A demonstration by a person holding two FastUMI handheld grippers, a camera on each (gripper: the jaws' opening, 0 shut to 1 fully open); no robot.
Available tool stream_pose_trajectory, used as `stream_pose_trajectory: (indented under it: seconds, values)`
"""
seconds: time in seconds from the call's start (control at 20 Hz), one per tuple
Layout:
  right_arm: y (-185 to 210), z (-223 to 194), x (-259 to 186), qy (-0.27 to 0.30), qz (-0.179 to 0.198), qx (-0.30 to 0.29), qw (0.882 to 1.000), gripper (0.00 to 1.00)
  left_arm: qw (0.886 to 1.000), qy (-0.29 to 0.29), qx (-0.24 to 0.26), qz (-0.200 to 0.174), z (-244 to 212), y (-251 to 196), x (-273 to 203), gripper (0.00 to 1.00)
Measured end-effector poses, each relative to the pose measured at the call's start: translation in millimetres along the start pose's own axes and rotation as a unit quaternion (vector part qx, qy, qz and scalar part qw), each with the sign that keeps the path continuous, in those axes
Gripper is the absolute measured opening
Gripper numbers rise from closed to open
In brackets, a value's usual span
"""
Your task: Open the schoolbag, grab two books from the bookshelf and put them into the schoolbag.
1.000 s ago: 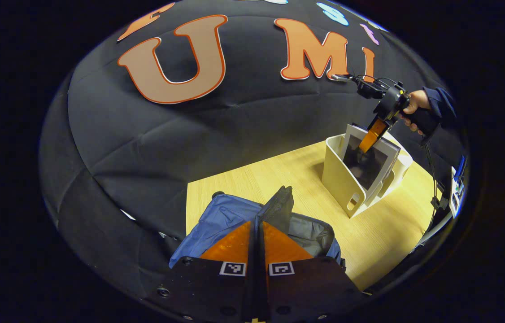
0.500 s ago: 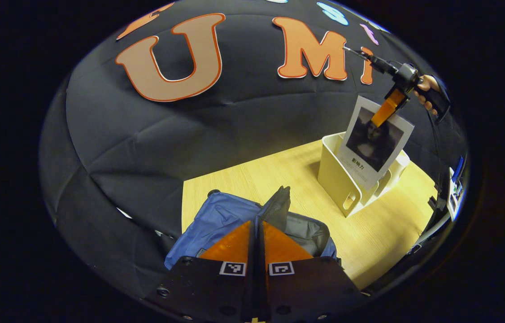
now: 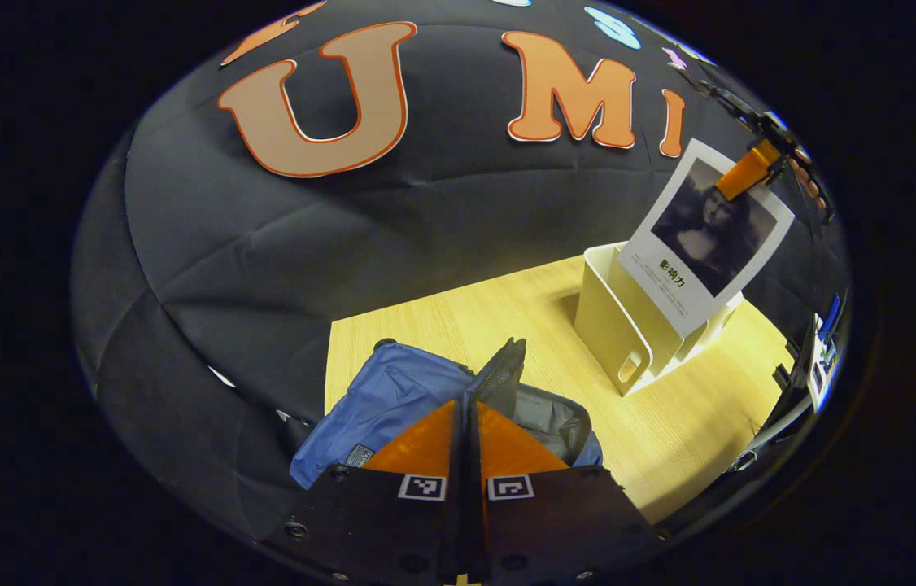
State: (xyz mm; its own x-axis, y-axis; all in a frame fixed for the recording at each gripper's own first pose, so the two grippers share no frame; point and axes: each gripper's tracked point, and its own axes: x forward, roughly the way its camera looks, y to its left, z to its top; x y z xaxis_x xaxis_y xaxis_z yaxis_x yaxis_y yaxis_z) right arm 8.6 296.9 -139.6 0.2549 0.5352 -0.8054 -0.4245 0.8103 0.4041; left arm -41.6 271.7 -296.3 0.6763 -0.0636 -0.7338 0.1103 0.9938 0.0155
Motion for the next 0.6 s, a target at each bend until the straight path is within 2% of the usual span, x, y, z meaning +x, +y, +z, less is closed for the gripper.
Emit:
stream_pose_trajectory:
  seconds: [0.15, 0.6]
  values:
    - [17, -25, 3, 0.006, 0.059, 0.052, 0.997, 0.29, 1.0, 0.007, -0.003, 0.002, -1, -5, -1, 0.05]
    - [78, -109, 41, 0.027, 0.161, 0.136, 0.977, 0.29, 0.999, 0.011, 0.033, 0.004, 20, 8, -9, 0.05]
